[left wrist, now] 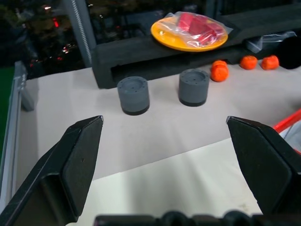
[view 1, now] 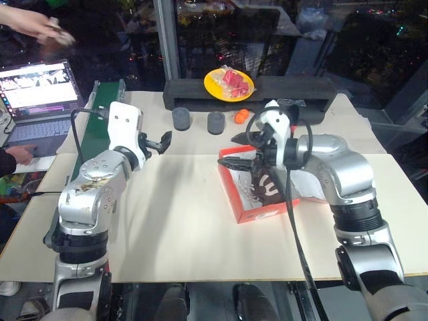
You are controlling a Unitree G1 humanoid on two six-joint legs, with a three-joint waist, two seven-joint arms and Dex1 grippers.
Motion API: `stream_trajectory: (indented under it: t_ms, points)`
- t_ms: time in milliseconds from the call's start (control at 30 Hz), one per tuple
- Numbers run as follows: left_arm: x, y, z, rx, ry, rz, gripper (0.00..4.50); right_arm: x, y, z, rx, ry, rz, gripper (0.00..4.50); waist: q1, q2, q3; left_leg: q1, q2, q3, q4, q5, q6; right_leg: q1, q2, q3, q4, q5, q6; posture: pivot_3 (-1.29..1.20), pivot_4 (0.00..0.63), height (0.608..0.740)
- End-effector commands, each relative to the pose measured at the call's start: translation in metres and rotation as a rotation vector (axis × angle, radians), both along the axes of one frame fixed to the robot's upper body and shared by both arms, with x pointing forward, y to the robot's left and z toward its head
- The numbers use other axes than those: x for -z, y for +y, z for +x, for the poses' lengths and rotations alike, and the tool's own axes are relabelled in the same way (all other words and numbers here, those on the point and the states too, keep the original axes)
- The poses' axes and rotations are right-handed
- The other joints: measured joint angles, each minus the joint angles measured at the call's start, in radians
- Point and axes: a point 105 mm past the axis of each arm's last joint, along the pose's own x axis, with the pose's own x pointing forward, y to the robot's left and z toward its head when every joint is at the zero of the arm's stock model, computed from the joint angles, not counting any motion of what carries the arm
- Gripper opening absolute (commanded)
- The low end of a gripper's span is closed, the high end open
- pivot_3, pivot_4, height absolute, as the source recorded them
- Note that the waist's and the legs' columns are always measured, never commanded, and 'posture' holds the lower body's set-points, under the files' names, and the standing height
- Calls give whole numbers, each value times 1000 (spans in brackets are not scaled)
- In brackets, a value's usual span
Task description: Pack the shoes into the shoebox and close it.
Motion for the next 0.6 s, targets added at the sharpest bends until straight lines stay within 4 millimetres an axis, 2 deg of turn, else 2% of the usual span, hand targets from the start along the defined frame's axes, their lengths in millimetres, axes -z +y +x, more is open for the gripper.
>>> stream_trajectory:
  t_ms: [33, 200, 467, 600]
  points:
    - [-11, 8, -5, -56, -84, -18, 4500, -4, 9, -7, -41, -52, 45, 4435, 0, 0, 0, 0, 0, 0, 0, 0, 0, 0, 0, 0, 0, 0, 0, 0, 150, 740]
    - [0, 11, -9, -71, -70, -13, 4500, 1, 11, -6, -23, -32, 98, 4435, 0, 0, 0, 0, 0, 0, 0, 0, 0, 0, 0, 0, 1, 0, 0, 0, 150, 740]
    - [3, 17, -7, -134, -73, -39, 4500, -1, 17, -6, 3, -30, 161, 4435, 0, 0, 0, 0, 0, 0, 1, 0, 0, 0, 0, 0, 1, 0, 0, 0, 150, 740]
    - [9, 32, -5, -232, -66, -54, 4500, -3, 21, -1, 14, -27, 214, 4435, -2, 0, 0, 0, 0, 0, 1, 0, 0, 0, 0, 0, 1, 0, 0, 0, 150, 740]
